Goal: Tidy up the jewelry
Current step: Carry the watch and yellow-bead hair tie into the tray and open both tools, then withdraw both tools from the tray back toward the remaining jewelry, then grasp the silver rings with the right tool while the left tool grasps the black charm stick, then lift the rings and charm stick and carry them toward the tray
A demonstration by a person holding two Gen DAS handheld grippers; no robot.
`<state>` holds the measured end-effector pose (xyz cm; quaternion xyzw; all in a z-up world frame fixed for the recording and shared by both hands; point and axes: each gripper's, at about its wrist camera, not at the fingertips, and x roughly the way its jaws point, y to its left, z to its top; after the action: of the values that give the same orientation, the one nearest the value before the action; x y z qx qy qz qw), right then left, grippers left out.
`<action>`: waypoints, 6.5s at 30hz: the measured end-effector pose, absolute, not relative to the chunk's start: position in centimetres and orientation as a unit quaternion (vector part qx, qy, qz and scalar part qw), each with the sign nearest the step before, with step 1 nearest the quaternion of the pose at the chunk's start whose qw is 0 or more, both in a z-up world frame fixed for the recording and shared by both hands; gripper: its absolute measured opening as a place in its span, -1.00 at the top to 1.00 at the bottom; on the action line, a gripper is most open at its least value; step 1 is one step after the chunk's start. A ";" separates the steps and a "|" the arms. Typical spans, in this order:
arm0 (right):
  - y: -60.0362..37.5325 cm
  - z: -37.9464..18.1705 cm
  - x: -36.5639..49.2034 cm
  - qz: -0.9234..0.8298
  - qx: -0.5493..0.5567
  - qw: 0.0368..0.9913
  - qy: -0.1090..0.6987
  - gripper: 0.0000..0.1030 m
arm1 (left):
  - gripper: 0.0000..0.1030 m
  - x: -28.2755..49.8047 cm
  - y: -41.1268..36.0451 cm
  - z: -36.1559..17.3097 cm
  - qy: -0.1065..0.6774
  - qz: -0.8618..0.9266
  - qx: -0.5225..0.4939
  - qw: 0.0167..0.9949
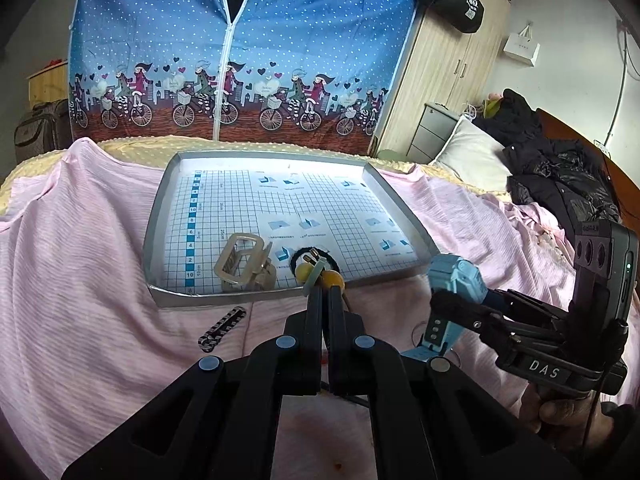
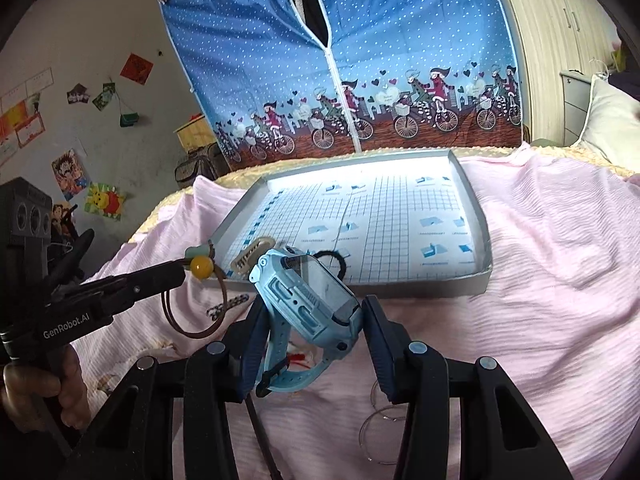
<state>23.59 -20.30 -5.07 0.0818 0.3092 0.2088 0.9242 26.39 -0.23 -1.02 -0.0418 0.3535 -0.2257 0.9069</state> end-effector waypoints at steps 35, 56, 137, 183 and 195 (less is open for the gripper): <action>-24.9 -9.0 35.1 0.110 0.100 0.925 0.351 0.05 | 0.98 39.6 -4.6 -7.9 0.427 -0.216 -0.065 0.875; -24.1 1.8 23.8 0.148 0.051 0.965 0.211 -1.00 | -0.97 24.9 -0.6 4.9 0.208 -0.145 -0.040 0.967; -24.8 -9.8 24.7 0.215 0.061 0.826 0.517 0.02 | 0.01 18.7 -10.0 -8.8 0.518 -0.322 -0.038 0.791; -24.1 -5.5 22.3 0.199 -0.003 0.905 0.377 0.92 | 0.26 15.8 -11.7 -6.7 0.344 -0.256 0.113 0.896; -24.2 -3.2 23.2 0.185 0.014 0.928 0.323 0.92 | 0.26 18.6 -11.2 -5.0 0.303 -0.234 0.158 0.910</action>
<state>23.23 -24.21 -3.24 0.0140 0.3235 0.1854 0.9278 18.57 -11.15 -5.00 0.1581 0.3033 -0.2342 0.9100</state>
